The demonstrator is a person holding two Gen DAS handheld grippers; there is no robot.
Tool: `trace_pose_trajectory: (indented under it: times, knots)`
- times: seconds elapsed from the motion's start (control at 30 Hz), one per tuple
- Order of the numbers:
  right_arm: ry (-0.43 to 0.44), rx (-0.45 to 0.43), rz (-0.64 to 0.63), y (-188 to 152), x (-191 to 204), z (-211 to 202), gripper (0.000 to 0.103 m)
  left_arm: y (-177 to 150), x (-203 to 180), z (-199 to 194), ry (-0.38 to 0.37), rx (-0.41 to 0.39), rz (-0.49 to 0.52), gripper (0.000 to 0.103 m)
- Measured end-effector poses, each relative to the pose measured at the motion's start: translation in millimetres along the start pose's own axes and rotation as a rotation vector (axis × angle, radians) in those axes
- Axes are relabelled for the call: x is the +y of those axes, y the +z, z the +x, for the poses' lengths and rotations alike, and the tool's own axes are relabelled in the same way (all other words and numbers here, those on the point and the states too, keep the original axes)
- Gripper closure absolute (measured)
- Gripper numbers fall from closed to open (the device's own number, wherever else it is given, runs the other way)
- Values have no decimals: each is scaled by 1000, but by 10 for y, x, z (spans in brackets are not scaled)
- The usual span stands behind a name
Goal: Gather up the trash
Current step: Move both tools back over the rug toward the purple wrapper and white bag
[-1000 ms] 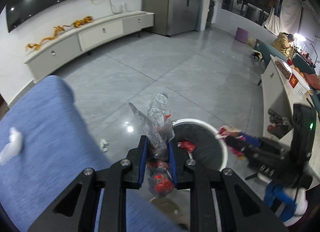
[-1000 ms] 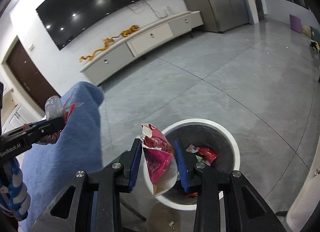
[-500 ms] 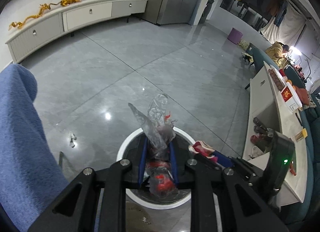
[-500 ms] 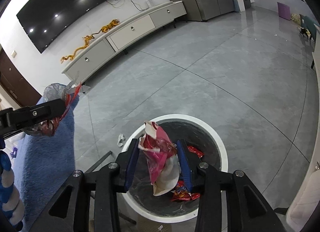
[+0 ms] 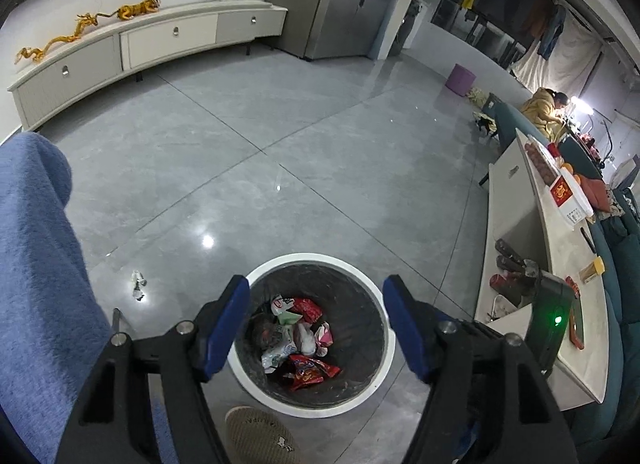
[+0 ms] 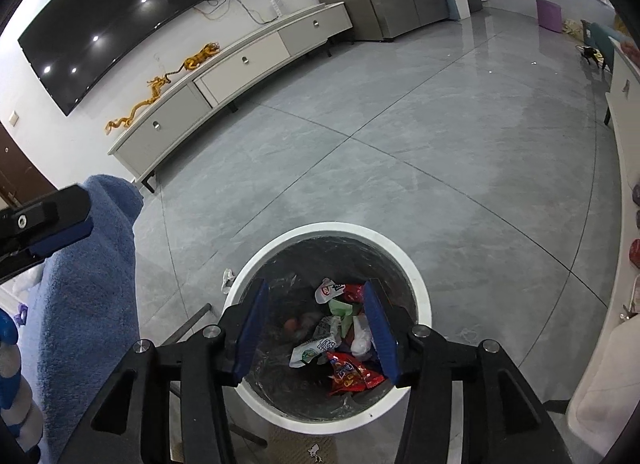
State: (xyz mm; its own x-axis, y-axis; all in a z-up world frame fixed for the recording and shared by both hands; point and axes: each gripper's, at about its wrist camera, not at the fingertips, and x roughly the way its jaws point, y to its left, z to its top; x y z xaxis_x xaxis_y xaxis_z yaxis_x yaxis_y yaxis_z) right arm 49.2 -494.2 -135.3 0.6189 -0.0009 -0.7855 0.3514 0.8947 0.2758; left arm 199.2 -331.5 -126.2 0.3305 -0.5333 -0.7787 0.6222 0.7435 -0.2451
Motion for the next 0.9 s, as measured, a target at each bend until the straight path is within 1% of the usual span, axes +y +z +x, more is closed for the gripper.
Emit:
trace_pose_trajectory:
  times: [0.1, 0.23, 0.33, 0.6, 0.8, 0.9]
  knots:
    - [0, -25, 2, 14, 33, -150, 56, -40, 27, -181, 32, -39, 3, 35]
    - [-3, -56, -10, 49, 120, -321, 56, -117, 80, -561, 109, -119, 12, 35]
    - [1, -81, -27, 54, 236, -471, 53, -181, 130, -790, 157, -163, 11, 35]
    - [17, -138, -107, 43, 654, -841, 46, -422, 297, -1448, 275, -276, -6, 35]
    - [45, -168, -166, 19, 965, -1052, 45, -645, 452, -1944, 347, -352, -49, 35]
    - [64, -181, -198, -10, 1156, -1151, 44, -732, 532, -2125, 384, -383, -64, 35]
